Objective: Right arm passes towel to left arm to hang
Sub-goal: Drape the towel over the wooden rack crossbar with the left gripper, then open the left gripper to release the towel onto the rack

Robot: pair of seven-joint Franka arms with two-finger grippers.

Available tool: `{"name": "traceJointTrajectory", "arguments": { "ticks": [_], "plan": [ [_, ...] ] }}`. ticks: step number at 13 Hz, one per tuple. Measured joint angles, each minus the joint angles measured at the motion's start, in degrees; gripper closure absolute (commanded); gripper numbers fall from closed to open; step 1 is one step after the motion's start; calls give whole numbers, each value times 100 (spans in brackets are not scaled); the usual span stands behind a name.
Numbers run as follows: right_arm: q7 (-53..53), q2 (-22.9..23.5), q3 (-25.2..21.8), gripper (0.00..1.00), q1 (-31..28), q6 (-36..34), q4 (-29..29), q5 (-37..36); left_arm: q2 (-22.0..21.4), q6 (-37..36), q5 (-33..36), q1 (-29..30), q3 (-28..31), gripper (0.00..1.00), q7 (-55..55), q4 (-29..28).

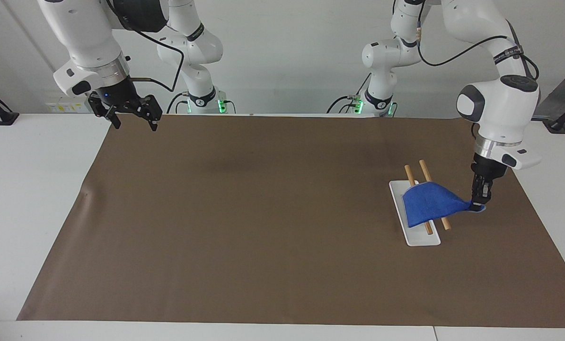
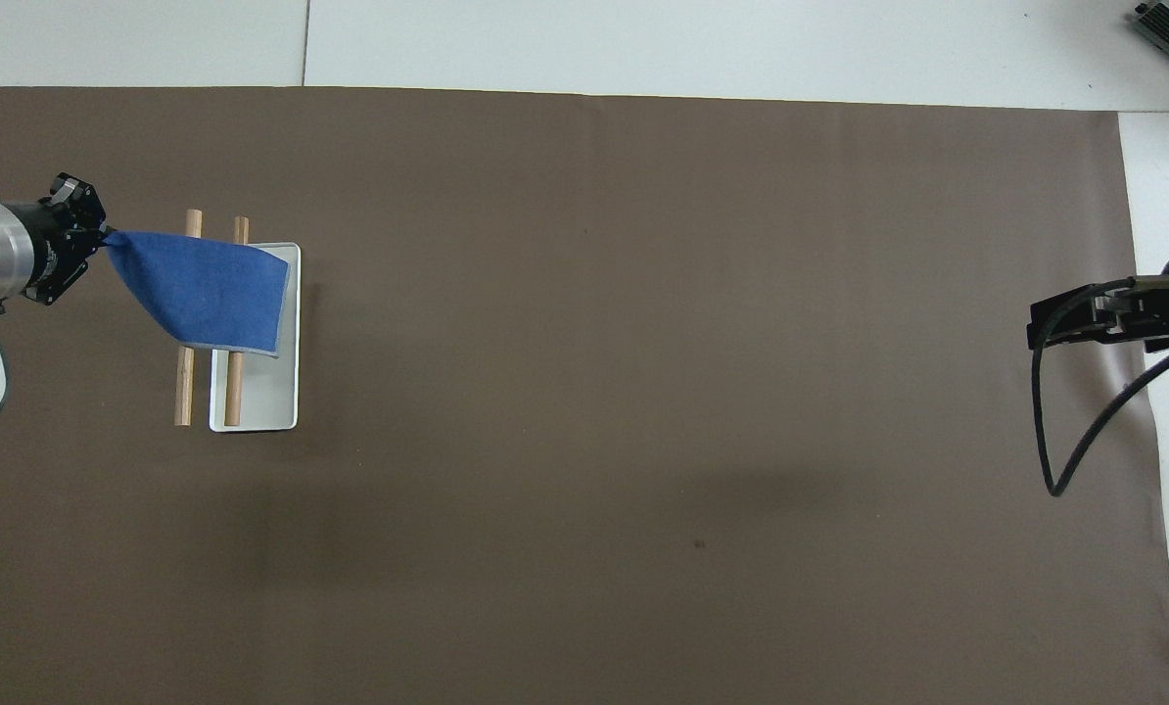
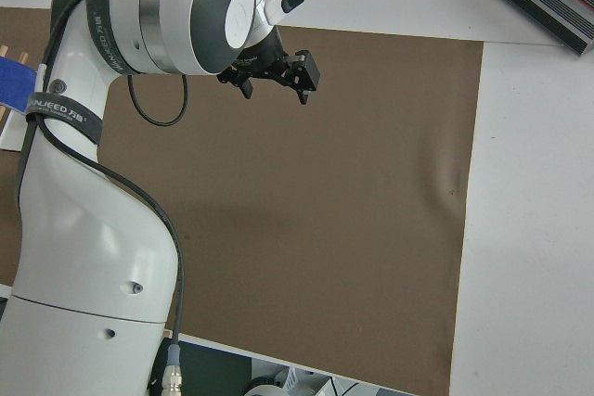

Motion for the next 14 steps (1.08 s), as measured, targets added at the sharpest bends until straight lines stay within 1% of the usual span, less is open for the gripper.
{"name": "traceJointTrajectory", "arguments": {
  "ticks": [2,4,7,8,9,10,12,14],
  "plan": [
    [0,0,0,0,0,0,0,17,0,40,0,5,16,55,0,31],
    [0,0,3,0,3,-1,-1,28,1,41,0,12,37,48,0,79],
    [-1,0,6,0,9,-2,-3,30,18,-76,0,12,41,49,0,237],
    [-1,0,7,0,10,-2,-3,30,51,-362,0,12,39,50,0,395],
    [-1,0,6,0,9,-2,-3,30,92,-779,0,11,31,53,5,646],
    [-1,0,6,0,9,-2,-4,30,130,-1238,1,9,8,53,37,953],
    [-1,0,5,0,5,-2,-4,30,153,-2122,1,4,-164,54,180,1540],
    [-1,0,3,0,4,-2,-4,30,145,-2949,1,1,-373,55,459,1978]
  ]
}}
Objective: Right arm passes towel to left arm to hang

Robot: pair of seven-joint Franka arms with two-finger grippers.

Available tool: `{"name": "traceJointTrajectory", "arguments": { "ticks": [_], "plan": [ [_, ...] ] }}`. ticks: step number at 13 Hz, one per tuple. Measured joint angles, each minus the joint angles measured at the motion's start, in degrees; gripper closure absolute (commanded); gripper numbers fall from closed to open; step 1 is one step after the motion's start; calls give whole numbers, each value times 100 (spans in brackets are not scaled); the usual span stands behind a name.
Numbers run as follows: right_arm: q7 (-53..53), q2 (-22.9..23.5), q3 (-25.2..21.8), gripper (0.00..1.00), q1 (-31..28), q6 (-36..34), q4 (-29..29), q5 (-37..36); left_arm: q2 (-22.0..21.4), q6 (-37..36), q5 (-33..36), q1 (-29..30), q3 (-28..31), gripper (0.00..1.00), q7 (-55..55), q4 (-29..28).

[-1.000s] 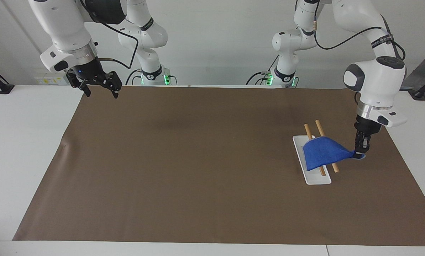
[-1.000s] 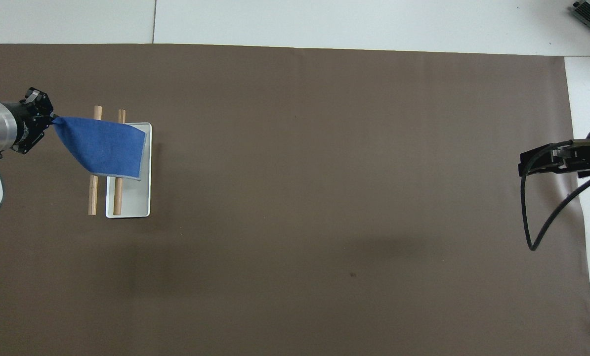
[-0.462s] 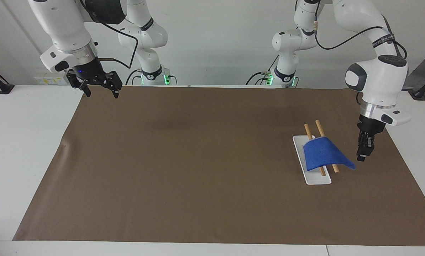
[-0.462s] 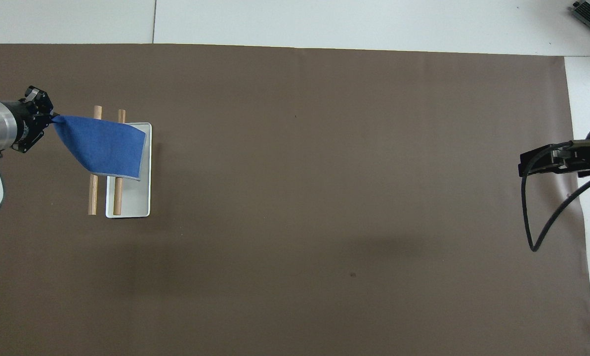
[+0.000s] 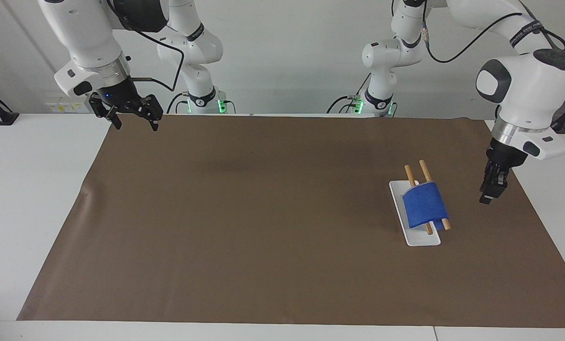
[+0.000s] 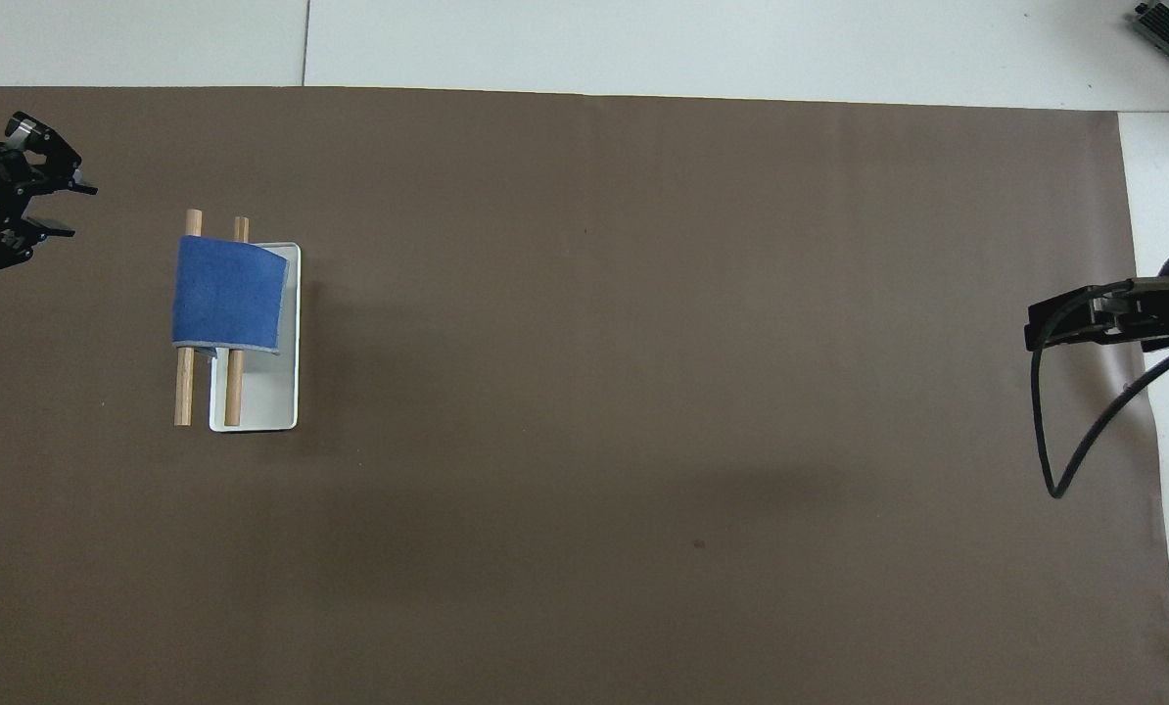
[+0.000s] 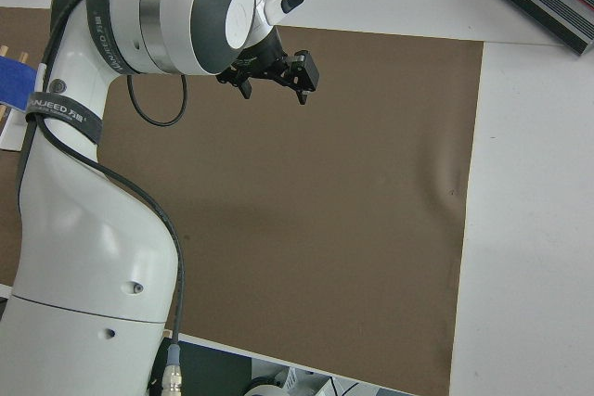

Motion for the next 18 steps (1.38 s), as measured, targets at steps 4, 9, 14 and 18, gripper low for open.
{"name": "traceJointTrajectory", "arguments": {
  "ticks": [4,9,14,18],
  "plan": [
    [0,0,0,0,0,0,0,0,-191,-1641,0,3,-222,61,1499,564],
    [0,0,2,0,4,51,0,0,-513,-2813,4,8,-282,59,3931,608],
    [0,6,-5,0,-6,158,-9,0,-634,-2831,-301,8,-276,0,4545,604],
    [5,8,-7,0,-8,201,-11,174,-641,-2387,-383,9,-273,0,4555,533]
  ]
}}
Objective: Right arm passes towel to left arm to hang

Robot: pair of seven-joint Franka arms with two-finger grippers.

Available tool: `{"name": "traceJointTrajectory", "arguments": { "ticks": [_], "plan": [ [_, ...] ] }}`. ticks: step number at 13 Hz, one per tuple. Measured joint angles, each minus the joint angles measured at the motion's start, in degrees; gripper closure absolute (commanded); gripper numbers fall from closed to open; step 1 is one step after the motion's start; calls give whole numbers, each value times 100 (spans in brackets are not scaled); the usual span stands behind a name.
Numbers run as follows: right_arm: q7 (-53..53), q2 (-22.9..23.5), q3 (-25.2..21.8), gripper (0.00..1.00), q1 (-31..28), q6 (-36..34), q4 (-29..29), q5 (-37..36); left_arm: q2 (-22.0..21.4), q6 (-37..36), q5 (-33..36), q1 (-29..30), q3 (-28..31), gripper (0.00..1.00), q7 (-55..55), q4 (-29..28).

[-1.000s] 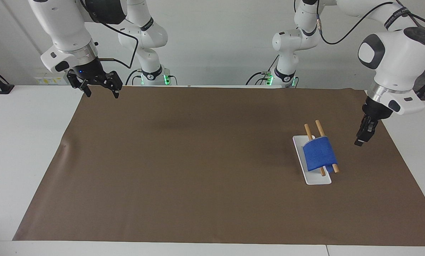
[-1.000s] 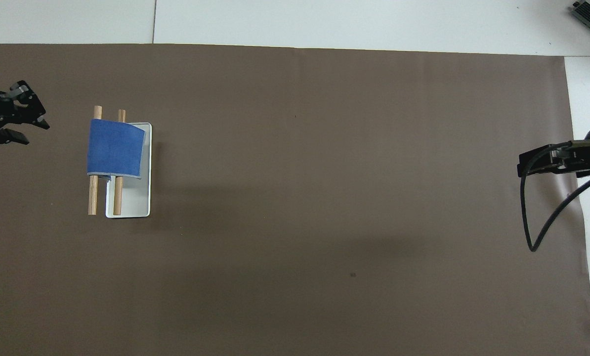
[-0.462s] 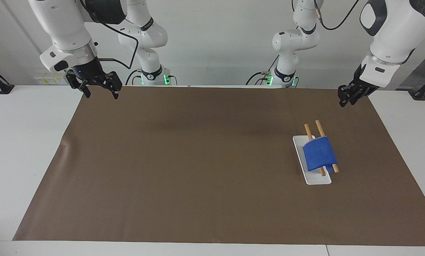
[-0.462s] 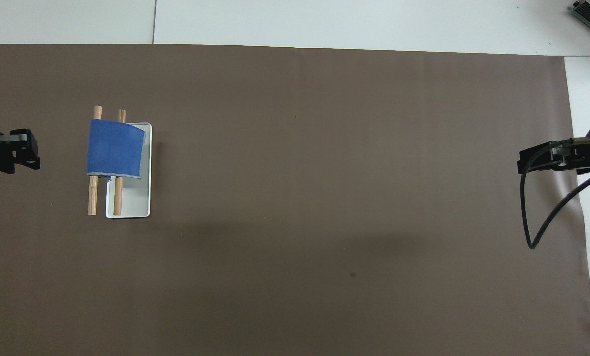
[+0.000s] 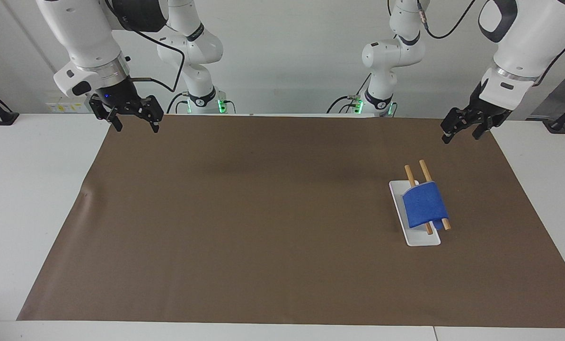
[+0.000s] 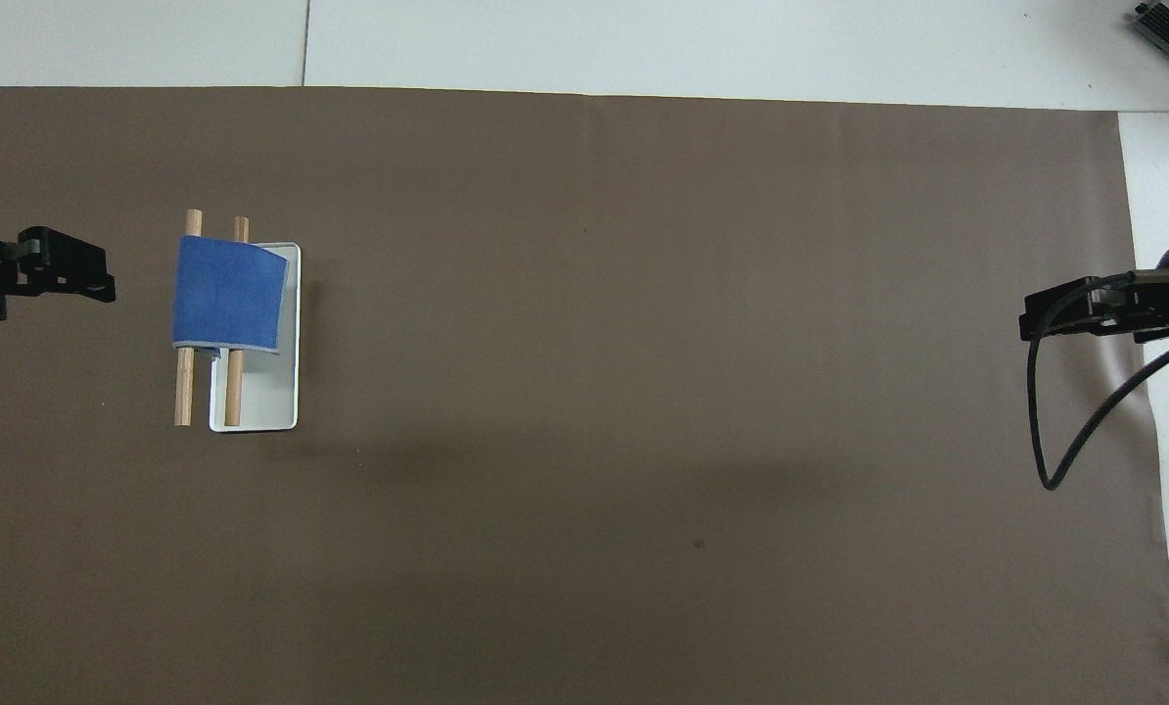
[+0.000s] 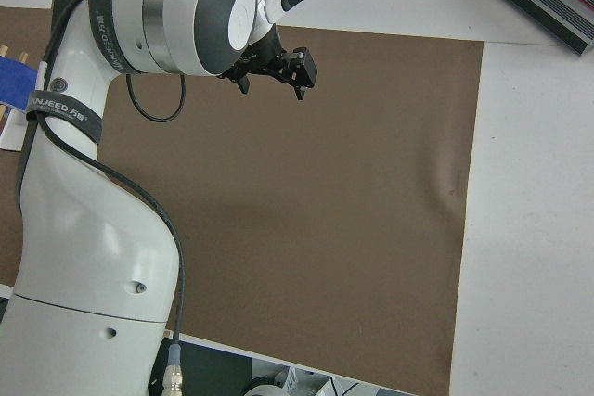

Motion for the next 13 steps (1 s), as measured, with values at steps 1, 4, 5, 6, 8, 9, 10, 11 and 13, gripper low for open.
{"name": "traceJointTrajectory", "arguments": {
  "ticks": [1,4,5,6,8,9,10,11,13],
  "plan": [
    [1,1,0,0,0,64,-7,10,0,0,0,0,0,0,11,-6],
    [1,2,-1,0,-1,128,-19,17,-1,0,0,1,1,0,259,-16],
    [1,3,-1,0,-1,128,-24,18,-2,0,0,2,8,0,487,-24],
    [1,3,-2,0,-1,128,-29,18,-4,0,0,6,21,0,689,-31],
    [1,3,-4,0,-3,128,-33,18,-6,2,0,11,41,0,850,-39],
    [1,3,-4,0,-3,128,-34,18,-8,2,0,11,42,0,868,-43],
    [1,3,-4,0,-3,128,-35,18,-9,2,0,11,42,0,877,-51],
    [1,3,-4,0,-3,128,-36,18,-10,2,0,11,42,0,882,-61],
    [1,3,-5,0,-3,127,-37,18,-10,2,0,11,42,0,886,-82]
  ]
}}
